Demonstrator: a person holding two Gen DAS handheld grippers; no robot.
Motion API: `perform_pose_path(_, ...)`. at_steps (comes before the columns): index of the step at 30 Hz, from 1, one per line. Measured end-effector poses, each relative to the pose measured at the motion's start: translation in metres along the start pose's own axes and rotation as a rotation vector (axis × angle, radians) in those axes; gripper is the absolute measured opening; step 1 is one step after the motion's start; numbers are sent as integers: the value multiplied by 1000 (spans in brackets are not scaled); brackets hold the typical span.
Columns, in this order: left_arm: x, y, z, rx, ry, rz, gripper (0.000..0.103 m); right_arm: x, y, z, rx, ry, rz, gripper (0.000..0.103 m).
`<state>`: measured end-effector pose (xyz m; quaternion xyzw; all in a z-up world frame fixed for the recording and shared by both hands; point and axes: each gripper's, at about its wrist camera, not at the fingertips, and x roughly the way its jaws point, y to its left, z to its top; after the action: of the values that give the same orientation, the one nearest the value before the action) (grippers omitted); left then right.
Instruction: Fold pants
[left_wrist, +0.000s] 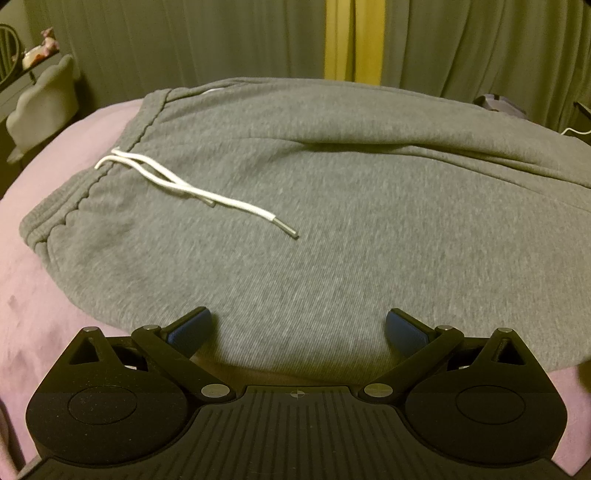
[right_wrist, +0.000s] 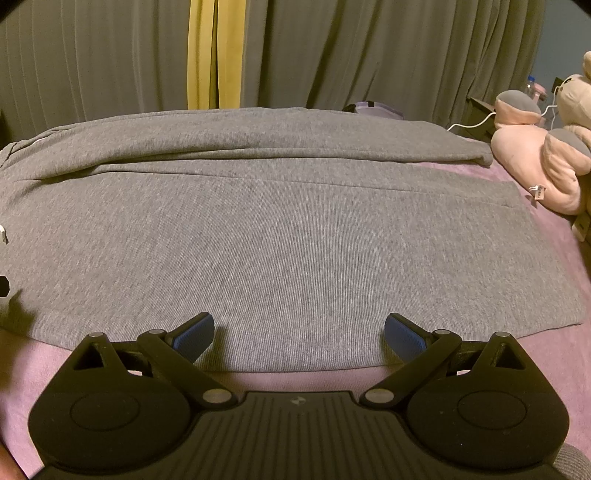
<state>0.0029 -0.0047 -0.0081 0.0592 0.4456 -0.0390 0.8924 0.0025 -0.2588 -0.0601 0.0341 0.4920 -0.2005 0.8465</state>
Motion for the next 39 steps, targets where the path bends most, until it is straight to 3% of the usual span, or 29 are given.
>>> perform_pose_path(39,2,-5,1,27,15,15,103,3,1,-1,-2,18,4,99)
